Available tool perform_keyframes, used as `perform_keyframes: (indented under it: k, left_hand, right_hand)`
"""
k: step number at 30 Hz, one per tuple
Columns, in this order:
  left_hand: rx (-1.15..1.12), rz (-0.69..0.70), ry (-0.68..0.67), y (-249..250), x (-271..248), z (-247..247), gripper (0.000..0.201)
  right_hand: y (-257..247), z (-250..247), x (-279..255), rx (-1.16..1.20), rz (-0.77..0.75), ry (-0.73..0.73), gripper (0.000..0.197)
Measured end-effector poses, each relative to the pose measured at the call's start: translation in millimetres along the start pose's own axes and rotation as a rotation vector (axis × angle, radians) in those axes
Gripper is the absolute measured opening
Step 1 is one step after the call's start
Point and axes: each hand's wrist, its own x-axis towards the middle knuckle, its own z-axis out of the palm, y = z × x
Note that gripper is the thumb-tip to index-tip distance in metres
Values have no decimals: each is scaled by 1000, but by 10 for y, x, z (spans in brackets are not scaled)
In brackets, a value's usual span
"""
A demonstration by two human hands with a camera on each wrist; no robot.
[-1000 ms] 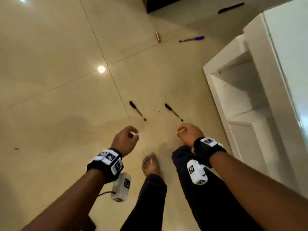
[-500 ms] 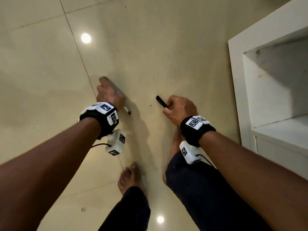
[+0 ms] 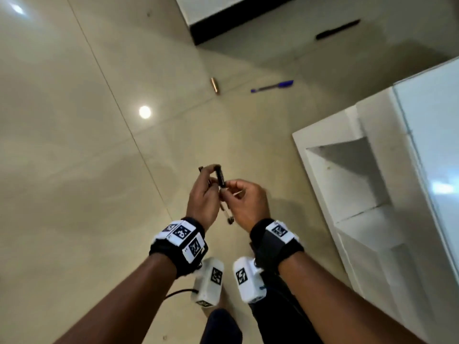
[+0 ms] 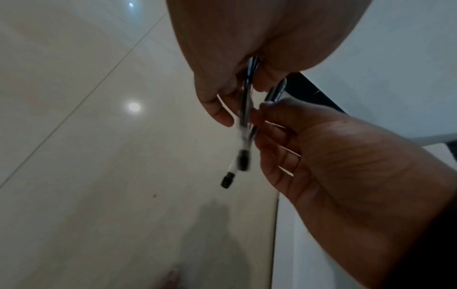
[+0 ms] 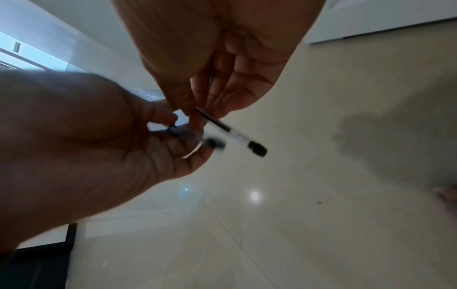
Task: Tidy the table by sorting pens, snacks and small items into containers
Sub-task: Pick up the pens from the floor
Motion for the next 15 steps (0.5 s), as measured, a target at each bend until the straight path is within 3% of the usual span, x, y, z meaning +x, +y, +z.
perform_keyframes:
  k: [4,5,8,12,15]
  left_hand:
    - [32,-57,-31,644,112,61,27]
    - [75,-26,-46,750,154,68,21]
    - [281,149,-101,1005,416,120,13]
    - [416,260,-56,1111,984,145,14]
    - [408,209,-35,1104,1498,113,23]
  right_hand:
    - [-545,-253,70,-17,-54,-26,12]
    - [-640,-313,108,-34,-62,-53,12]
    - [-868,-512,355,-120,-103,-64,35]
    - [-896,-686,965,-164,-61,46,11]
    - [-764,-758,1614,-165,68,141,14]
